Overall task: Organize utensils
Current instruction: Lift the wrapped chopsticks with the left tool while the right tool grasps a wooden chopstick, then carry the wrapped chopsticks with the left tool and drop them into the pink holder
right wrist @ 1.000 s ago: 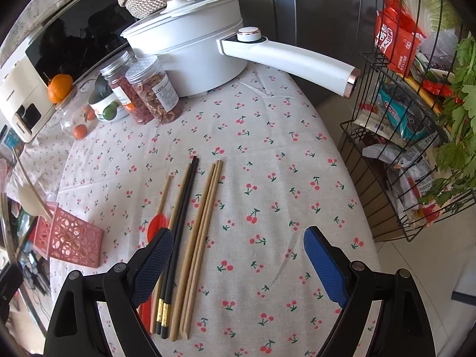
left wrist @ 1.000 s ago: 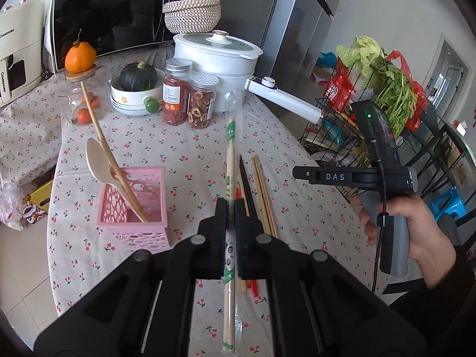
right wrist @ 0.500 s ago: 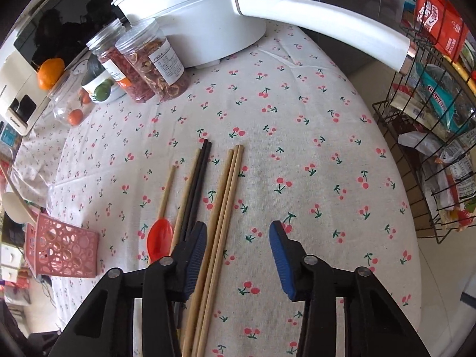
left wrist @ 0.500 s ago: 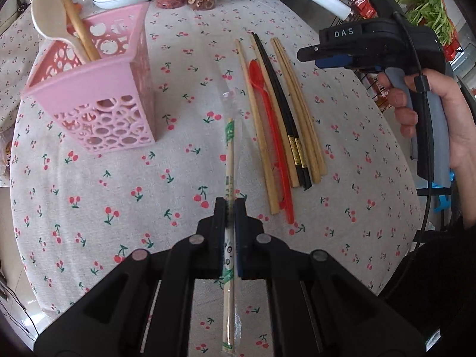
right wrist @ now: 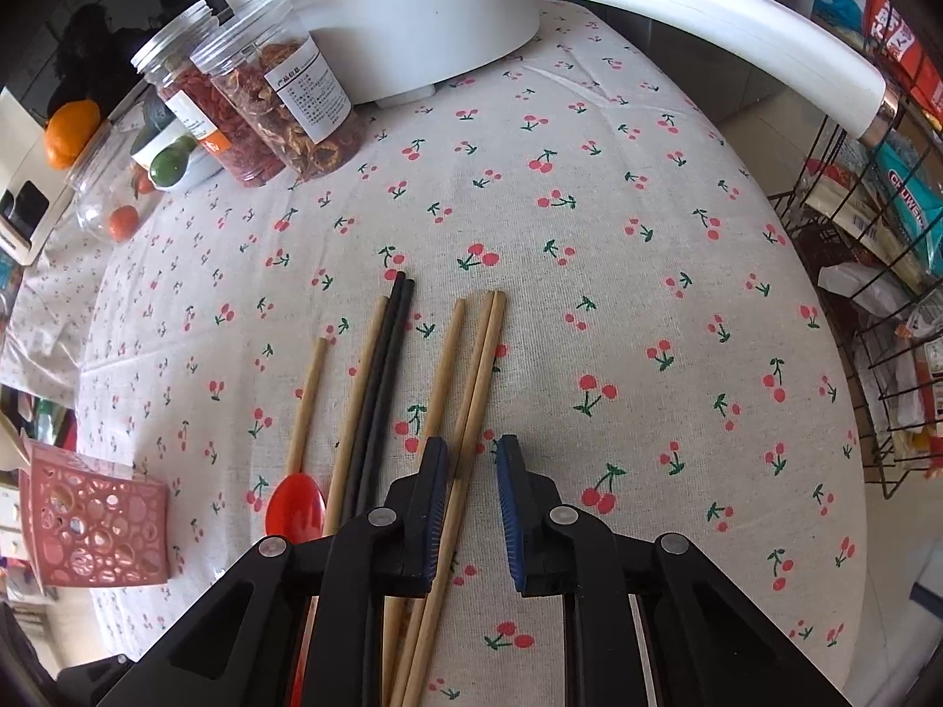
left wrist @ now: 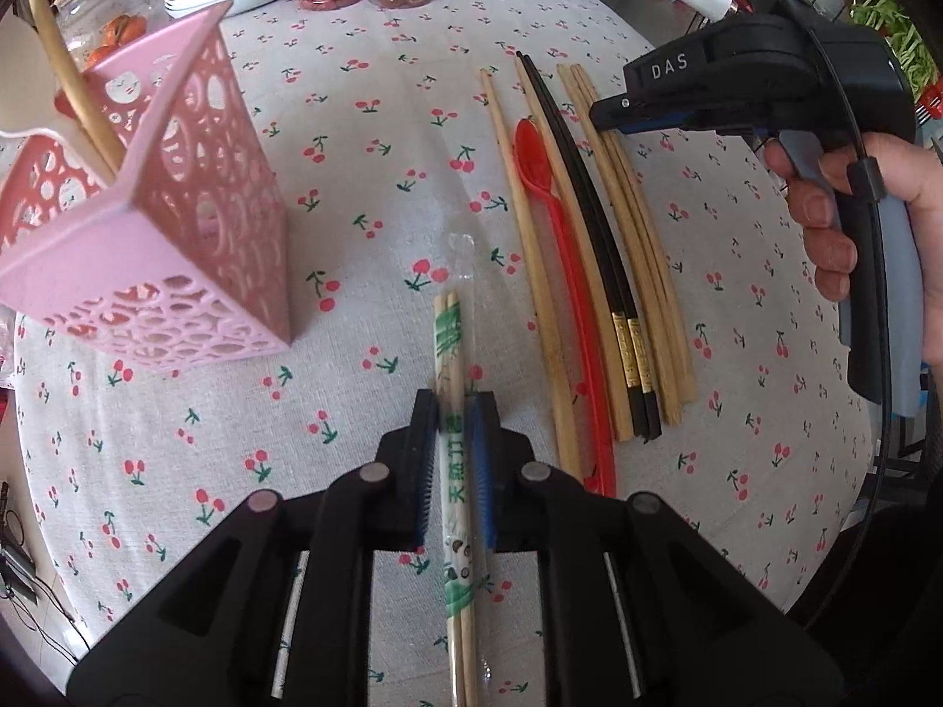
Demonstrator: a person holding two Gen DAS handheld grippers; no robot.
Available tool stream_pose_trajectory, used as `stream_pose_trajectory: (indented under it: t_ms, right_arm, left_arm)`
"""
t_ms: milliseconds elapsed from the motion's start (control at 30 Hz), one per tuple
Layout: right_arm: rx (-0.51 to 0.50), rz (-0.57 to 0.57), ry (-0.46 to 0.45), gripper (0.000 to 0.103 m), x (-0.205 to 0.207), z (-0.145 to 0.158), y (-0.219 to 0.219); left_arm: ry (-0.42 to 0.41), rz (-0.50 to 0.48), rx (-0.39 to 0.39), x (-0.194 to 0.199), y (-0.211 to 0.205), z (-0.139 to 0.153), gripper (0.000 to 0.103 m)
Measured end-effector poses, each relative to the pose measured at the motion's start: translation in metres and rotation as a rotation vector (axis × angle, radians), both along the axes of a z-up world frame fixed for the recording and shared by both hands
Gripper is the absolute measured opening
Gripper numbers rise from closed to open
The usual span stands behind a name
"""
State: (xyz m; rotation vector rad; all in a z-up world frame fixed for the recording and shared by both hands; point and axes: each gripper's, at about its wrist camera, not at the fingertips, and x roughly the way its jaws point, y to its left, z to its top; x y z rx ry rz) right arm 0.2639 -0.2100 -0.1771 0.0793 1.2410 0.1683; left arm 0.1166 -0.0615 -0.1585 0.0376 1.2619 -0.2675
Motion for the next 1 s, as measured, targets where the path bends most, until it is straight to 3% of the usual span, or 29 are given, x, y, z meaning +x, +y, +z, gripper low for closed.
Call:
stream_pose_trajectory:
  t_ms: [133, 267, 333, 467, 767, 1000]
  right_arm:
    - [-0.085, 0.059, -0.016, 0.021, -0.001, 0.0, 0.014]
    - [-0.041, 0.054, 0.001, 0.019, 0.0, 0.0, 0.006]
    - [-0.024, 0.041, 0.0, 0.013, 0.0, 0.0, 0.0]
    - [0.067, 0.016, -0.015, 0.009, -0.007, 0.001, -0.02]
    - [-0.018, 0.082, -0.253, 0.009, -0.069, 0.069, -0.029]
    - [-0.031, 0.119, -0.372, 0.009, -0.105, 0.108, -0.01]
  left_arm:
    - [0.017, 0.025, 0.011, 0.006, 0.001, 0.002, 0.013]
    - [-0.01, 0.012, 0.058, 0.011, -0.001, 0.003, 0.013]
    - [-0.021, 0.001, 0.068, 0.012, -0.003, 0.004, 0.013]
    - [-0.052, 0.003, 0.042, 0.013, -0.003, 0.007, 0.006]
    - [-0.244, -0.022, -0.012, -0.025, 0.015, 0.058, 0.006]
    - [-0.337, -0.006, -0.059, -0.048, 0.029, 0.087, 0.006]
